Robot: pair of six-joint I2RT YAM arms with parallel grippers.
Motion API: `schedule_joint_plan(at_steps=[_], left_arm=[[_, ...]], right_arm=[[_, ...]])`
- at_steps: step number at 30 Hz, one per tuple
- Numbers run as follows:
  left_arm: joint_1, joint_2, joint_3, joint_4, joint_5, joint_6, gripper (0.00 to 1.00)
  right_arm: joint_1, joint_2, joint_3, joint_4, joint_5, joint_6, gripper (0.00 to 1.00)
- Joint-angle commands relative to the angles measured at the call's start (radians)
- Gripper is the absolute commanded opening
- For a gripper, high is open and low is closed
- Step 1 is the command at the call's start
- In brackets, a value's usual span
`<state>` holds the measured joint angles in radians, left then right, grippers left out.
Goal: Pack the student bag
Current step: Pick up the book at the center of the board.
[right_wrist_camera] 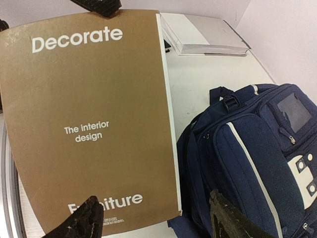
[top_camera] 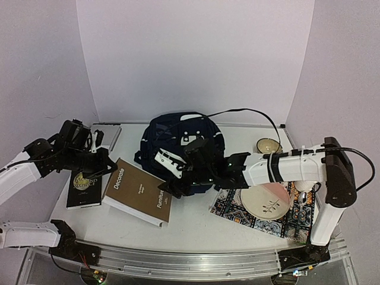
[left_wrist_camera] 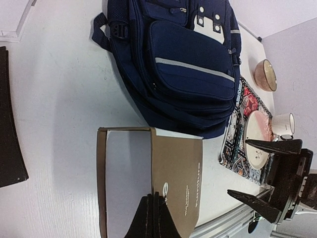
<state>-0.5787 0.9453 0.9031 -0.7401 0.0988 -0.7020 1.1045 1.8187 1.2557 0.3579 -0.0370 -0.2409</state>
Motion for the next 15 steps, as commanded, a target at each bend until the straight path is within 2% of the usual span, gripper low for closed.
schedule_joint_plan(at_steps=[1, 8, 15], left_arm=[[0.01, -0.049, 0.09, 0.001, -0.08, -0.013, 0.0], [0.01, -0.058, 0.159, -0.006, -0.071, -0.018, 0.0], [0.01, -0.027, 0.152, 0.077, -0.089, -0.078, 0.0]], right_arm=[[0.016, -0.035, -0.024, 0.065, 0.029, 0.011, 0.74], [0.016, -0.065, -0.054, 0.089, 0.121, 0.008, 0.75], [0.016, -0.073, -0.086, 0.145, 0.101, 0.027, 0.75]])
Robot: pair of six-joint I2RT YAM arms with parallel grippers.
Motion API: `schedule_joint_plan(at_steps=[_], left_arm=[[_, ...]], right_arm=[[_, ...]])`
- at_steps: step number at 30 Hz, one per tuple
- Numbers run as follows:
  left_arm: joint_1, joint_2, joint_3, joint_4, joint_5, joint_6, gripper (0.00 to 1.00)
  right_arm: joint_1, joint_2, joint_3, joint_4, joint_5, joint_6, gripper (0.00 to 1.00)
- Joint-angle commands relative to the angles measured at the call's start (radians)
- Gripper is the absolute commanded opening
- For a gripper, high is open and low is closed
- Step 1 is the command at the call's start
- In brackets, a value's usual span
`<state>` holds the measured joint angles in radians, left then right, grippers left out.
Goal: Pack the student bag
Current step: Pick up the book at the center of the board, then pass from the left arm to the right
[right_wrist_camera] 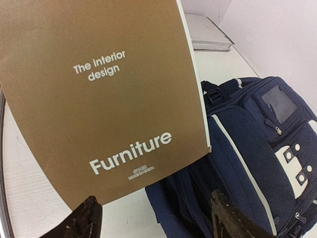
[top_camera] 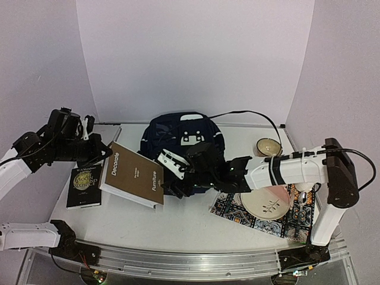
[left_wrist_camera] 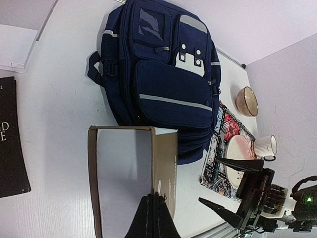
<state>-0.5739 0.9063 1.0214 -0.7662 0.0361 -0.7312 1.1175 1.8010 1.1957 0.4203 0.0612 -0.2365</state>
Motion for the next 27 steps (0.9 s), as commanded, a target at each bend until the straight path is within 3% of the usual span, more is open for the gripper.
schedule_joint_plan(at_steps=[1, 7, 13, 17, 24, 27], left_arm=[[0.005, 0.016, 0.029, 0.126, -0.026, -0.061, 0.0], [0.005, 0.019, 0.008, 0.252, -0.088, -0.116, 0.0], [0.005, 0.046, -0.017, 0.379, -0.06, -0.187, 0.0], [0.005, 0.074, -0.037, 0.42, -0.039, -0.218, 0.0], [0.005, 0.082, -0.078, 0.469, 0.012, -0.271, 0.0], [0.005, 0.08, -0.094, 0.488, 0.027, -0.289, 0.0]], right_arm=[[0.002, -0.058, -0.036, 0.097, -0.004, 0.026, 0.75], [-0.001, -0.077, -0.073, 0.148, 0.025, 0.078, 0.79], [0.001, -0.085, -0.117, 0.225, 0.04, 0.084, 0.83], [0.026, -0.076, -0.16, 0.322, 0.116, -0.068, 0.84], [0.094, 0.02, -0.17, 0.522, 0.382, -0.403, 0.85], [0.098, 0.069, -0.154, 0.596, 0.413, -0.489, 0.85]])
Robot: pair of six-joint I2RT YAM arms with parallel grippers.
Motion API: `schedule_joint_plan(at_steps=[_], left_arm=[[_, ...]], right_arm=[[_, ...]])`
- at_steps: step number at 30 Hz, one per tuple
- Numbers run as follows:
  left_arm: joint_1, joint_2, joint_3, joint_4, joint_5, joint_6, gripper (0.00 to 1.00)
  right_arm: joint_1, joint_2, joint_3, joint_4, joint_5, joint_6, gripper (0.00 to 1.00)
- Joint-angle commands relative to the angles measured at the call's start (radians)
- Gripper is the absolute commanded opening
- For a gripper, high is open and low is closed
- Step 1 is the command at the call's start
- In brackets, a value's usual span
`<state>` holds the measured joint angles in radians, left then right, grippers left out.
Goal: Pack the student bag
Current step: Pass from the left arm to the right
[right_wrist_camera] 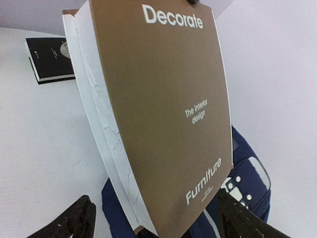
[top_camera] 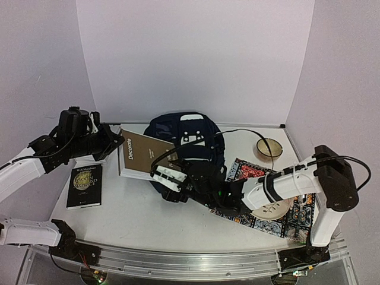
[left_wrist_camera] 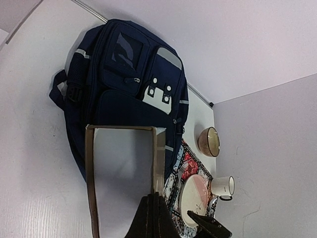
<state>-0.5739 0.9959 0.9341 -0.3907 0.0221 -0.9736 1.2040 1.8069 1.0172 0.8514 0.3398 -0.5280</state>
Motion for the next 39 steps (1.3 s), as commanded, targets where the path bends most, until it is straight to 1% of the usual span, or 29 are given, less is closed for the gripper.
schedule_joint_plan(at_steps=[1, 5, 9, 11, 15, 17, 21, 27, 33, 35, 37, 39], left_arm=[[0.005, -0.01, -0.008, 0.116, 0.042, -0.05, 0.0], [0.005, -0.013, -0.009, 0.122, 0.04, -0.064, 0.0], [0.005, -0.013, 0.0, 0.129, 0.058, -0.069, 0.0], [0.005, -0.016, -0.003, 0.131, 0.069, -0.07, 0.0], [0.005, -0.035, -0.019, 0.135, 0.077, -0.082, 0.0], [0.005, -0.045, -0.028, 0.136, 0.078, -0.086, 0.0], [0.005, -0.054, -0.041, 0.138, 0.083, -0.096, 0.0], [0.005, -0.084, -0.074, 0.141, 0.068, -0.107, 0.0], [0.005, -0.102, -0.095, 0.141, 0.047, -0.119, 0.08], [0.005, -0.105, -0.097, 0.141, 0.043, -0.119, 0.12], [0.005, -0.109, -0.099, 0.14, 0.037, -0.124, 0.19], [0.005, -0.116, -0.099, 0.137, 0.027, -0.128, 0.29]], right_arm=[[0.015, 0.074, 0.037, 0.169, 0.133, -0.221, 0.85], [0.026, 0.112, 0.09, 0.148, 0.117, -0.254, 0.86], [0.027, 0.198, 0.162, 0.169, 0.226, -0.321, 0.87], [0.026, 0.241, 0.18, 0.228, 0.275, -0.382, 0.87], [0.025, 0.293, 0.174, 0.397, 0.335, -0.513, 0.84], [0.025, 0.301, 0.172, 0.457, 0.349, -0.546, 0.81], [0.025, 0.294, 0.173, 0.513, 0.351, -0.576, 0.71], [0.025, 0.269, 0.172, 0.525, 0.335, -0.6, 0.55], [0.025, 0.245, 0.162, 0.526, 0.329, -0.634, 0.39], [0.025, 0.24, 0.161, 0.527, 0.328, -0.642, 0.35], [0.025, 0.238, 0.165, 0.528, 0.328, -0.659, 0.34], [0.025, 0.239, 0.17, 0.529, 0.327, -0.674, 0.34]])
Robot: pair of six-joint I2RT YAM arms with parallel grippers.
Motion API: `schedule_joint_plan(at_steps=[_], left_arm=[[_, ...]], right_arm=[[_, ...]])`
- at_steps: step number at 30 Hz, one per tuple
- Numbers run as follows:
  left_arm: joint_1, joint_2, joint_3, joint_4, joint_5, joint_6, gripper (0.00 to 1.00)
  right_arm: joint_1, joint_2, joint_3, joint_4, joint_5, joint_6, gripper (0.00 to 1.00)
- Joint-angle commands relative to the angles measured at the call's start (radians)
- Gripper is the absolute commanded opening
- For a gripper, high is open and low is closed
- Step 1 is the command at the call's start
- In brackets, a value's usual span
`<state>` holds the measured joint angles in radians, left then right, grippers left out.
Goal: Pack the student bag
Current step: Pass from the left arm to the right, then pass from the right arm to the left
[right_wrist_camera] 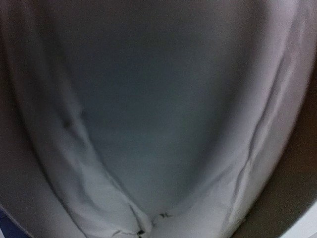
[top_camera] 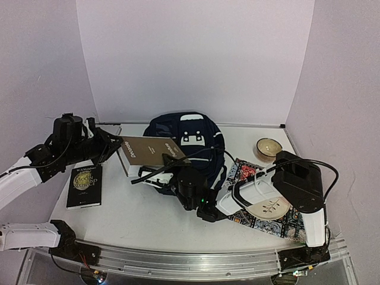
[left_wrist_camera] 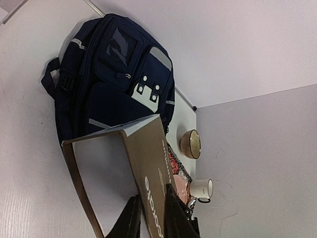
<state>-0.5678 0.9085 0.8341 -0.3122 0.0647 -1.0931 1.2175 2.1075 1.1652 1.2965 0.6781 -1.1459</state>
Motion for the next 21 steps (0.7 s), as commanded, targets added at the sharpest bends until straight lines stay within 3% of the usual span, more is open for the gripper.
schedule_joint_plan(at_steps=[1, 3, 8, 14, 21], left_arm=[[-0.001, -0.034, 0.004, 0.048, -0.025, -0.009, 0.35], [-0.001, -0.047, 0.019, 0.006, -0.049, -0.013, 0.47], [-0.001, -0.09, 0.051, -0.135, -0.146, -0.005, 0.67], [-0.001, -0.113, 0.007, -0.208, -0.14, -0.042, 0.83], [-0.001, -0.08, -0.062, -0.112, -0.059, -0.084, 0.95]], right_arm=[[0.011, -0.061, 0.024, 0.085, -0.01, -0.063, 0.34], [0.011, -0.061, 0.029, 0.086, -0.01, -0.072, 0.34], [0.006, -0.059, 0.044, 0.085, -0.016, -0.079, 0.34], [0.001, -0.057, 0.063, 0.085, -0.025, -0.095, 0.35], [0.001, -0.053, 0.087, 0.085, -0.032, -0.116, 0.37]])
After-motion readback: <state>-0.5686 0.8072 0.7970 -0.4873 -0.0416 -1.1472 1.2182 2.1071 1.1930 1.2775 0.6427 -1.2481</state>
